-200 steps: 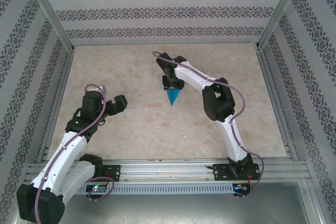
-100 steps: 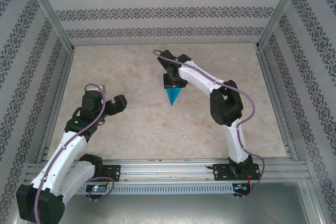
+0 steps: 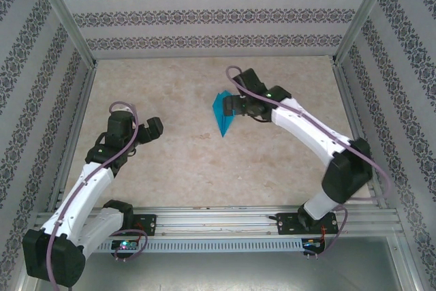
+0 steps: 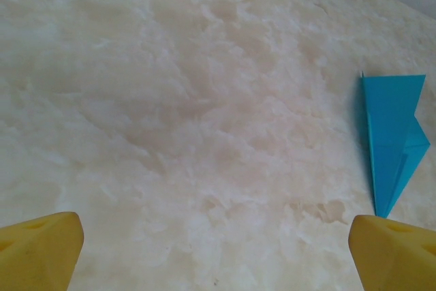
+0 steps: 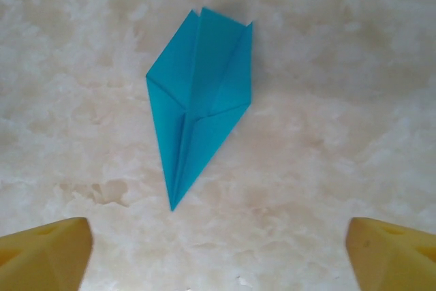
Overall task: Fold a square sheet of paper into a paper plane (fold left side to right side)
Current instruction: Place the paper plane at the center of the table, then reset both arms
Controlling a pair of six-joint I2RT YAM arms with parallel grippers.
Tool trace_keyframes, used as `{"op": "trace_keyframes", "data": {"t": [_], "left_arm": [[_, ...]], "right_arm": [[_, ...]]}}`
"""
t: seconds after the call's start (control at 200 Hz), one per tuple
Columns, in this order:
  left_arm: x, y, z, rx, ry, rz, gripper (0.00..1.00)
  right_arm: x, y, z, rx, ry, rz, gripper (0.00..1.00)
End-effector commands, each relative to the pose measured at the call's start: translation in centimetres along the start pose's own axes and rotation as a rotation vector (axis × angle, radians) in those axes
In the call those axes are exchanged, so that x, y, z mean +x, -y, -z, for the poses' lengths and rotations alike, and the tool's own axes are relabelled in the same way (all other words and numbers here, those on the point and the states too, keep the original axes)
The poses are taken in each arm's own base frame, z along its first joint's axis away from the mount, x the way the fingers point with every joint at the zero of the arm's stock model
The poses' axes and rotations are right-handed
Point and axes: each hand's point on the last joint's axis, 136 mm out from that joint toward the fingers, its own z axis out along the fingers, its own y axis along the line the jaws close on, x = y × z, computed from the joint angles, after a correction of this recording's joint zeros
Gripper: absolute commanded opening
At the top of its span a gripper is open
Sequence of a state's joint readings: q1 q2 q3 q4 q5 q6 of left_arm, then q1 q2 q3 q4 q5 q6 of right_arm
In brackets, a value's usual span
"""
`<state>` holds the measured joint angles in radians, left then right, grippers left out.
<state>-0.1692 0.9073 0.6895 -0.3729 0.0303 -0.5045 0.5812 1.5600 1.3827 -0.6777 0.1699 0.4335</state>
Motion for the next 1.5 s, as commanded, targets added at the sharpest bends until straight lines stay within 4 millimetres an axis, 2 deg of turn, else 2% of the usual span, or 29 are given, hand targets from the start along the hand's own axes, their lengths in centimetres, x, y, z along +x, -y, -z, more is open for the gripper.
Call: {"op": "trace_keyframes", "data": {"t": [0.0, 0.19, 0.395, 0.495, 0.58, 0.685, 0.754, 0.869, 0.949, 0.964, 1.014, 1.254, 1.499], "left_arm": [[-3.4, -0.2, 0.4, -0.045, 0.102, -0.032, 1.00], [-5.1, -0.8, 0.4, -0.097, 0.147, -0.047, 1.00], [-6.0, -1.0, -0.1, -0.125, 0.156, -0.046, 1.00], [-6.2, -1.2, -0.1, -0.139, 0.151, -0.044, 1.00], [-6.2, -1.5, -0.1, -0.152, 0.153, -0.038, 1.00], [-6.3, -1.8, -0.1, -0.164, 0.158, -0.034, 1.00], [-6.4, -1.8, -0.2, -0.171, 0.155, -0.033, 1.00], [-6.5, -1.9, -0.2, -0.179, 0.151, -0.033, 1.00], [-6.6, -2.1, -0.2, -0.186, 0.153, -0.031, 1.00], [-6.6, -2.1, -0.3, -0.188, 0.151, -0.031, 1.00], [-6.6, -2.2, -0.4, -0.191, 0.148, -0.030, 1.00], [-6.4, -2.6, -0.5, -0.204, 0.139, -0.025, 1.00], [-6.0, -3.1, -1.0, -0.218, 0.126, -0.025, 1.00]], "right_arm": [[-1.0, 2.1, 1.7, 0.006, 0.117, -0.013, 0.98], [1.4, 8.0, 3.3, 0.069, 0.191, -0.084, 0.98], [3.9, 14.1, 5.1, 0.134, 0.280, -0.185, 0.98], [4.5, 17.0, 6.1, 0.201, 0.375, -0.224, 0.98], [5.6, 19.6, 6.1, 0.276, 0.463, -0.244, 0.98], [6.4, 21.7, 6.1, 0.326, 0.594, -0.258, 0.98], [6.8, 22.5, 5.8, 0.346, 0.628, -0.257, 0.98], [7.4, 23.6, 4.5, 0.383, 0.592, -0.236, 0.98], [7.1, 24.0, 3.6, 0.397, 0.582, -0.215, 0.98], [8.1, 24.2, 2.8, 0.401, 0.556, -0.209, 0.98], [8.2, 24.4, 2.1, 0.402, 0.559, -0.201, 0.98], [7.2, 24.5, -0.4, 0.349, 0.592, -0.155, 0.98], [4.8, 24.4, -1.5, 0.298, 0.650, -0.122, 0.98]]}}
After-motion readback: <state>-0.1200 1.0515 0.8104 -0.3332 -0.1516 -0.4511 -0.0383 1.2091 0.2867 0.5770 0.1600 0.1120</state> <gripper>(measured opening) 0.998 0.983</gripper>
